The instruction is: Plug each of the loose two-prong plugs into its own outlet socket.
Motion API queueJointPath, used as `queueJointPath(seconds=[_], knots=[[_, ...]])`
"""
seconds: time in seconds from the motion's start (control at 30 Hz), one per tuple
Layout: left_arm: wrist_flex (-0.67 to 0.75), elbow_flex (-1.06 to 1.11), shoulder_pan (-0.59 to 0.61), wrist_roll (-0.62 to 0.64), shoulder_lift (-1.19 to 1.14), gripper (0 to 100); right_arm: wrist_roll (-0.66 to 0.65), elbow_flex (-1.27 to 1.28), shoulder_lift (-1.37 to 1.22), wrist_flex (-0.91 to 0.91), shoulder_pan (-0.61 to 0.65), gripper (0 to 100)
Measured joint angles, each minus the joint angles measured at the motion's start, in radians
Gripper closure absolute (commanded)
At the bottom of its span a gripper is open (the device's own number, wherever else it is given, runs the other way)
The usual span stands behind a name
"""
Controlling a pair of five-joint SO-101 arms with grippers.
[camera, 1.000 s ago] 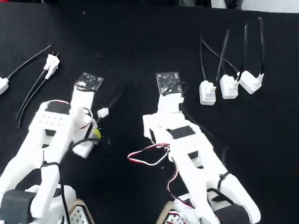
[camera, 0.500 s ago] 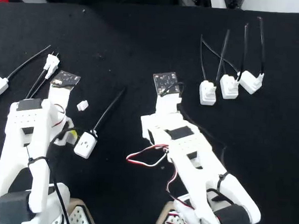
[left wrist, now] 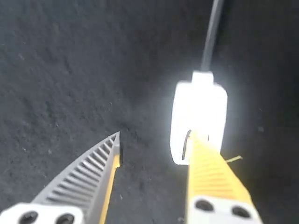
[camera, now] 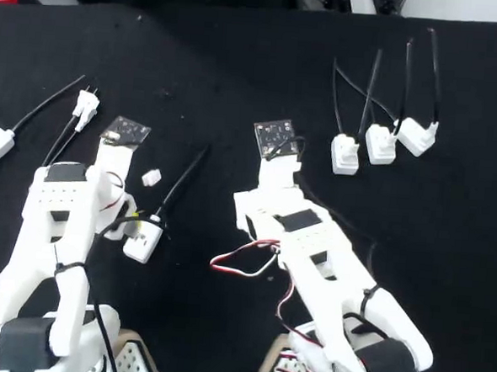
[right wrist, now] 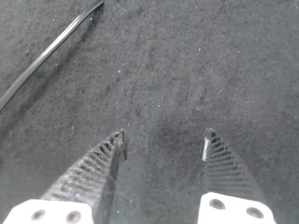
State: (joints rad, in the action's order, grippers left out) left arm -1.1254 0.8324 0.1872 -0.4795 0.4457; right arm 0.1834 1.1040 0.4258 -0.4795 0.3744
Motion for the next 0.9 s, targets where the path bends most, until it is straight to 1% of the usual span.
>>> queueJointPath(seconds=[0.1, 0.2, 0.43, 0.53, 0.7, 0.77, 0.83, 0.9], knots=[[0.064, 0.035, 0.002, 0.002, 0.000, 78, 0.000, 0.000, 0.000, 0.000, 0.000, 74.8], [0.114, 0.061, 0.003, 0.029, 0.002, 78, 0.000, 0.000, 0.000, 0.000, 0.000, 74.8], [0.115, 0.066, 0.003, 0.034, 0.009, 78, 0.000, 0.000, 0.000, 0.000, 0.000, 74.8], [0.084, 0.051, 0.003, 0.037, 0.009, 78, 0.000, 0.000, 0.000, 0.000, 0.000, 74.8], [-0.072, -0.037, 0.002, 0.054, 0.009, 78, 0.000, 0.000, 0.000, 0.000, 0.000, 74.8], [-0.109, -0.058, 0.002, 0.055, 0.009, 77, 0.000, 0.000, 0.000, 0.000, 0.000, 74.8], [-0.114, -0.060, 0.002, 0.057, 0.009, 77, 0.000, 0.000, 0.000, 0.000, 0.000, 74.8], [-0.072, -0.048, 0.002, 0.057, 0.009, 78, 0.000, 0.000, 0.000, 0.000, 0.000, 74.8]])
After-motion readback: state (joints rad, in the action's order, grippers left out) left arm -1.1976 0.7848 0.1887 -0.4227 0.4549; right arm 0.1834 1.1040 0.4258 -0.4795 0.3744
